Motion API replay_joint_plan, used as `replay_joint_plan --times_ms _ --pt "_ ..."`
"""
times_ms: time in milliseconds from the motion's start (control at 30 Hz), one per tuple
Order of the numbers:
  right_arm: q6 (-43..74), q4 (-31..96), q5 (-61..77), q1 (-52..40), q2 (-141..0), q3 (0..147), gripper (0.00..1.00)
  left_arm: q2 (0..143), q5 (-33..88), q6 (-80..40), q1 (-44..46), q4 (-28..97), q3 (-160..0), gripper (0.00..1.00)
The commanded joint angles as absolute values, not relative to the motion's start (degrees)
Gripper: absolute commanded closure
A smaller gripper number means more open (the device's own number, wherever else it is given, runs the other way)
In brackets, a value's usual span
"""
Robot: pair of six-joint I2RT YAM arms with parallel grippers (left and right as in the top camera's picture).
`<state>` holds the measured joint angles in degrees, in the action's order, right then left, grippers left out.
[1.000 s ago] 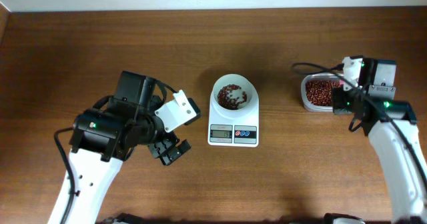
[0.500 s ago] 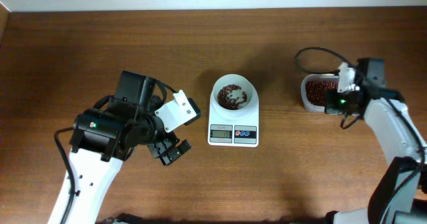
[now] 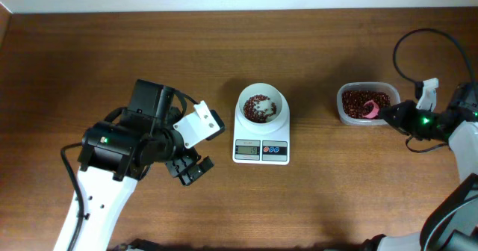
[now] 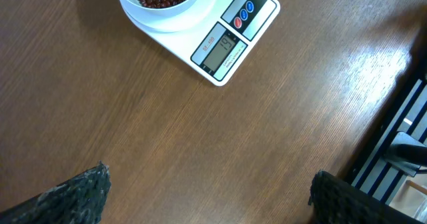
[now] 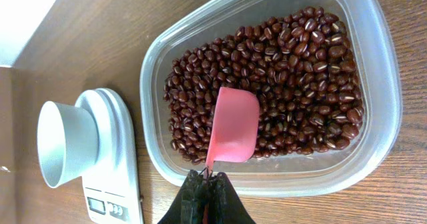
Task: Scoop and weigh 50g on scale
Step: 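Scoop more red beans from the tub with the right gripper, then carry the scoop over the bowl and pour beans in with the right gripper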
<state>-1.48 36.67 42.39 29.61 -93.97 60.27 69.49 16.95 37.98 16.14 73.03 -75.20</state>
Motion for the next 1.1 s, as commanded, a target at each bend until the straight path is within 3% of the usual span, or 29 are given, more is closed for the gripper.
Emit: replay_joint_plan --times_ms 0,233,733,1067 --pt "-0.8 36.7 48.6 31.4 -94.2 60.3 0.96 69.4 17.1 38.9 15.8 72.9 -75.0 0.01" --pt "0.9 37.4 58.2 36.9 -94.2 60.3 0.96 69.4 17.1 38.9 15.8 73.0 -75.0 0.01" --pt "6.5 38.2 70.2 37.9 -94.2 60.3 0.96 69.4 17.1 38.9 15.8 72.9 -75.0 0.01" --pt "6.5 38.1 73.3 29.4 -94.2 60.3 0.96 69.4 17.1 38.9 15.8 72.9 -75.0 0.01"
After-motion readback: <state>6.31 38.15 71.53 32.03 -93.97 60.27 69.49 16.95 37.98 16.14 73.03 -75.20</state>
